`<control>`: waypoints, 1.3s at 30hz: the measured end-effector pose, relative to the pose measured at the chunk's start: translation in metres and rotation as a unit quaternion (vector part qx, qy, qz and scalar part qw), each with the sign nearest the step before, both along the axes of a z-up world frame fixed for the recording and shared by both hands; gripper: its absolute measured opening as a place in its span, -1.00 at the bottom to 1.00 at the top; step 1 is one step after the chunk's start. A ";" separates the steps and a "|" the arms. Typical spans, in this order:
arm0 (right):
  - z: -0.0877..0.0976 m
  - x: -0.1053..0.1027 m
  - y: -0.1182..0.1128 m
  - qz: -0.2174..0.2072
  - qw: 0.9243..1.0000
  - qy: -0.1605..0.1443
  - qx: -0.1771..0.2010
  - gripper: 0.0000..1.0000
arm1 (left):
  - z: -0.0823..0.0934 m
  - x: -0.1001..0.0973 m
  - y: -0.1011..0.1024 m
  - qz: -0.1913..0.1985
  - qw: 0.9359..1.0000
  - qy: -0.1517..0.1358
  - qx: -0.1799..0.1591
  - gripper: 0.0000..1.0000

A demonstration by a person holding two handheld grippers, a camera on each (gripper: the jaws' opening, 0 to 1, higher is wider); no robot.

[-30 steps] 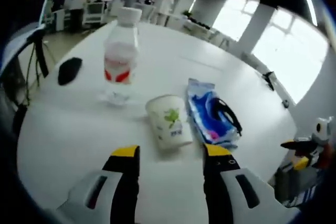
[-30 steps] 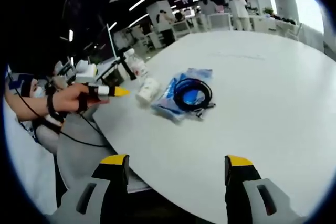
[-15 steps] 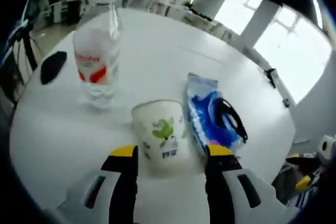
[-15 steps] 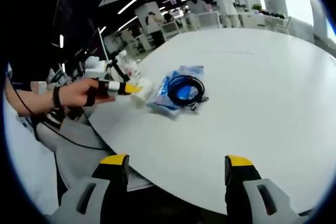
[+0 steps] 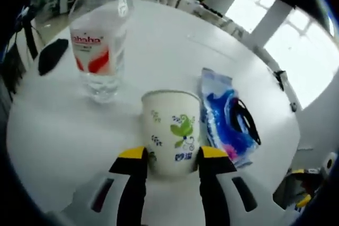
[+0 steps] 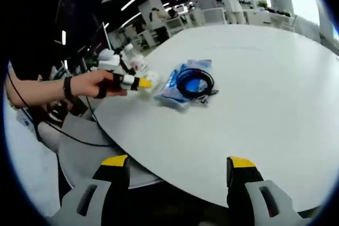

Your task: Arrange the tabletop items into an orderly group along one side of the table until the central work area is clear of visible clutter.

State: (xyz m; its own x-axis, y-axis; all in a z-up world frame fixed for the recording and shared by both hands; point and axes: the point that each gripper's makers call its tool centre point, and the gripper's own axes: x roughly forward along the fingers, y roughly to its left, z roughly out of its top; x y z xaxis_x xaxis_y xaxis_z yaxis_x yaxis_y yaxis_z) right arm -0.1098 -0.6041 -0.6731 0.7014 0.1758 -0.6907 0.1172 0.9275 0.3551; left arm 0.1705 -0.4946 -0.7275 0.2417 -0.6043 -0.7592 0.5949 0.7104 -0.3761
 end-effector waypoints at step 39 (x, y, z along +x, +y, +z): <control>0.006 0.004 -0.001 0.012 1.000 -0.004 -0.003 0.49 | -0.002 -0.048 0.058 -0.130 0.986 -0.063 0.077 -0.28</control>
State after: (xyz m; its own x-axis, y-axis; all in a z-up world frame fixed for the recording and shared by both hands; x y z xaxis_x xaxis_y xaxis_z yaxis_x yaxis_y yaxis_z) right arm -0.1054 -0.6055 -0.6669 0.7022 0.1885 -0.6866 0.0914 0.9325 0.3495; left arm 0.1226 -0.4368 -0.7292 0.1918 -0.5377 -0.8210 0.7998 0.5704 -0.1868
